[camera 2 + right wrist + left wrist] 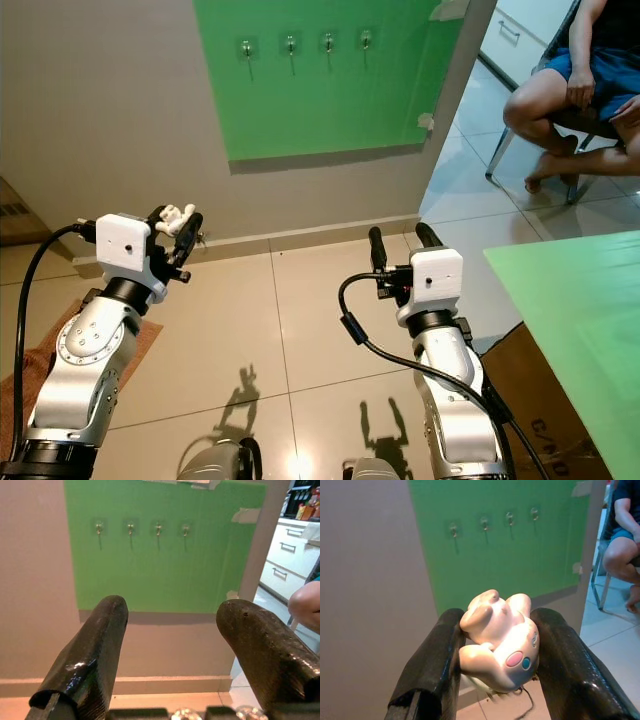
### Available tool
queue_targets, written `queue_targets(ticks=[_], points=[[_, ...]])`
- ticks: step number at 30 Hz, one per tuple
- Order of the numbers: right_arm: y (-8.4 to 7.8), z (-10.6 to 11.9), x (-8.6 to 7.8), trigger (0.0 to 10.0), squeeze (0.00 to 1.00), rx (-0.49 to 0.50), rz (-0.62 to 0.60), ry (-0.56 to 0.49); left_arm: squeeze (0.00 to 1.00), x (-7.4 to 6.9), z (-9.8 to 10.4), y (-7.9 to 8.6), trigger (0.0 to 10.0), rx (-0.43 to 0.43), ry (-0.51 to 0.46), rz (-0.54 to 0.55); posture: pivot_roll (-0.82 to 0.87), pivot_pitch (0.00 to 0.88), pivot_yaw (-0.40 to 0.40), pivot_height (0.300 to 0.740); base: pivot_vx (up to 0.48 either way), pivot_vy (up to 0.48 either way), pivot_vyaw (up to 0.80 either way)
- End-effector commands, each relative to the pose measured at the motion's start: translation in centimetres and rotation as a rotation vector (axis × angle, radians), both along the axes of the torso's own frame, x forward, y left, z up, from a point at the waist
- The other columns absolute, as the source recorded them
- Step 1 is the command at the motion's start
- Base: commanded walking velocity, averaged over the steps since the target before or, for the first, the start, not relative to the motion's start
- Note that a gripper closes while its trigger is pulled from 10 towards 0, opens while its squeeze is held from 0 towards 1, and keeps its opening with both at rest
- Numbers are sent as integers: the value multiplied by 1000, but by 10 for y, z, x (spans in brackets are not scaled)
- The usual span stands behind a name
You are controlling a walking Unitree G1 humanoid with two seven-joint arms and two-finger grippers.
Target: Hang keys on a hook
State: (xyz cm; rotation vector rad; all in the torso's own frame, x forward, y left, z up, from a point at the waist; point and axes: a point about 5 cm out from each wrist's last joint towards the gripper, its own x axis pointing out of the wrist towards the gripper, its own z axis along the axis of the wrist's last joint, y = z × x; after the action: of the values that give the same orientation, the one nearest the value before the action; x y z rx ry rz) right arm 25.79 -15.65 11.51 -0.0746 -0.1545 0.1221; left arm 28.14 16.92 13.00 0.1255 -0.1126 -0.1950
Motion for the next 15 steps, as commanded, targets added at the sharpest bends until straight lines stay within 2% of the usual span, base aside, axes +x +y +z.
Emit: queue_targets(ticks=[1,4,8,15], points=[[4,-12,-1,10000,0,7,16,54,0,2,-3,0,0,-14,29,9,-153,122,30,740,442,0,0],[7,-22,-5,10000,0,13,33,97,0,3,-4,0,0,-28,34,20,-153,122,30,740,450,0,0],[10,-33,-12,10000,0,20,47,148,0,3,-5,-3,0,-4,34,6,-156,129,29,740,450,0,0],[12,-38,-12,10000,0,22,53,159,0,5,-5,-4,0,25,36,-16,-149,128,33,740,468,0,0]])
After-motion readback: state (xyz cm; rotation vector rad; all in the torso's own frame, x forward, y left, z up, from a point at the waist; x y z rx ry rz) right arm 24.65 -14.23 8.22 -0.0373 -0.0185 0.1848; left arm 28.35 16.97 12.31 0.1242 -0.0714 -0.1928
